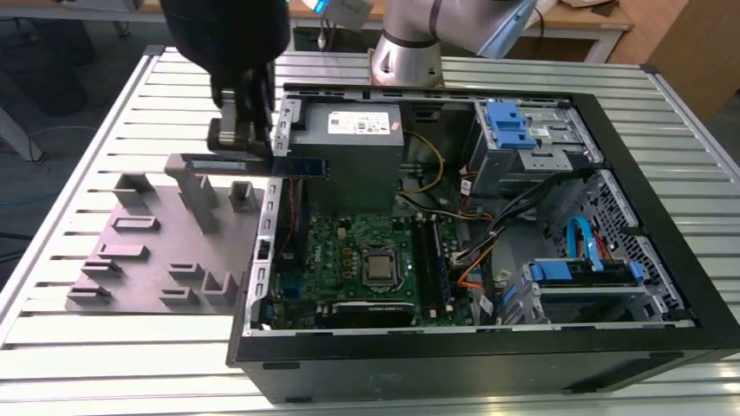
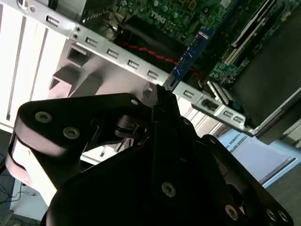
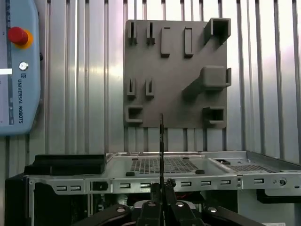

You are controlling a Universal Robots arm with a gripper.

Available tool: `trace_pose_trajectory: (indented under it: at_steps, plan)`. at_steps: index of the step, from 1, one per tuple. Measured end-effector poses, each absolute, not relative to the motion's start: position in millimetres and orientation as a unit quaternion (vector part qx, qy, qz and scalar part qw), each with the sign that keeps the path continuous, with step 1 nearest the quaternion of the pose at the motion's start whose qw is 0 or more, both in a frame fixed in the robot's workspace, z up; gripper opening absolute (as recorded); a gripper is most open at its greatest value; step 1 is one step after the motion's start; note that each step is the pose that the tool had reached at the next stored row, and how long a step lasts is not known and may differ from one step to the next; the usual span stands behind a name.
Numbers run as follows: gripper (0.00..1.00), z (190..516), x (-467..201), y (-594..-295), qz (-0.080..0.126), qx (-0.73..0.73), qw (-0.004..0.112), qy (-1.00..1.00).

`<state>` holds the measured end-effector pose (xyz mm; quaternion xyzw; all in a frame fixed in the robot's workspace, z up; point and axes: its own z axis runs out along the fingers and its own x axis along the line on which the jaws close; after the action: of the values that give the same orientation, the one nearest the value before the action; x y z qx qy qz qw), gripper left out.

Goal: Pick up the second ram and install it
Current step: 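Pick up the second ram and move it above second insertion slot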

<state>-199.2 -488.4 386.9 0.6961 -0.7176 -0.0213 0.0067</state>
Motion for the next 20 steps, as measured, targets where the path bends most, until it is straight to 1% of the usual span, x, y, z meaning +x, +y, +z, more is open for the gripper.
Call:
trace_pose_trajectory:
  at_steps: [20]
  plan:
    - [0.11,366,-108,-488,-0.026,0.696,0.012,-0.718]
